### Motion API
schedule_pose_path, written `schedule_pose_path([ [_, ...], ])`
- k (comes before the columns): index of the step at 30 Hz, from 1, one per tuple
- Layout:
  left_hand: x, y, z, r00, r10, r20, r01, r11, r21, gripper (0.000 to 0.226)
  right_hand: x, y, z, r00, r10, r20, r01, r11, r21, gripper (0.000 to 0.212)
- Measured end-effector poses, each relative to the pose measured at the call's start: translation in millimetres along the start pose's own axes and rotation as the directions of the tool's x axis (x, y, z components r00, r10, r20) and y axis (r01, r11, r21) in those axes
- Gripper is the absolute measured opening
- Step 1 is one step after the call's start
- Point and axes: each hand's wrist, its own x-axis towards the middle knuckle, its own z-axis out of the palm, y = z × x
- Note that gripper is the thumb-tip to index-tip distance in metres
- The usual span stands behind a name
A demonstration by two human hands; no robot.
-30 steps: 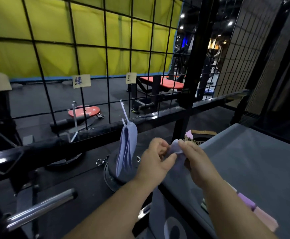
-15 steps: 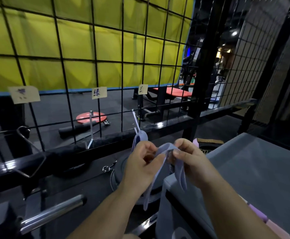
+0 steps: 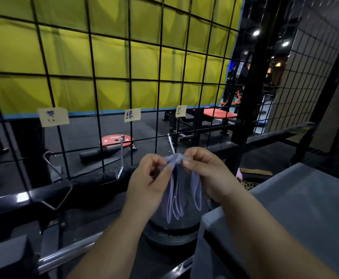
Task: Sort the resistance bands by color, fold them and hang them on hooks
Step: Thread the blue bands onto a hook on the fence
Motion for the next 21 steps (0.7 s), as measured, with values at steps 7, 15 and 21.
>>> schedule_pose_path([
  [7, 24.6, -1.3, 6.8, 0.998, 0.015, -0.066, -0.005, 0.987, 0.158, 0.008, 22.8, -9.1, 16.6, 0.99, -0.064, -0.126, 0.052, 0.993, -0.102, 0.013],
  [15, 33.4, -2.1, 9.6, 0.981, 0.091, -0.168, -0.021, 0.926, 0.378, 0.008, 35.8, -0.4, 18.6, 0.975, 0.017, -0.219, -0.054, 0.985, -0.165, 0.021],
  [21, 35.6, -2.9, 8.5, 0.962, 0.158, -0.222, -0.06, 0.918, 0.393, 0.005, 42.1, 6.9, 13.4, 0.979, 0.024, -0.201, -0.059, 0.984, -0.171, 0.016],
])
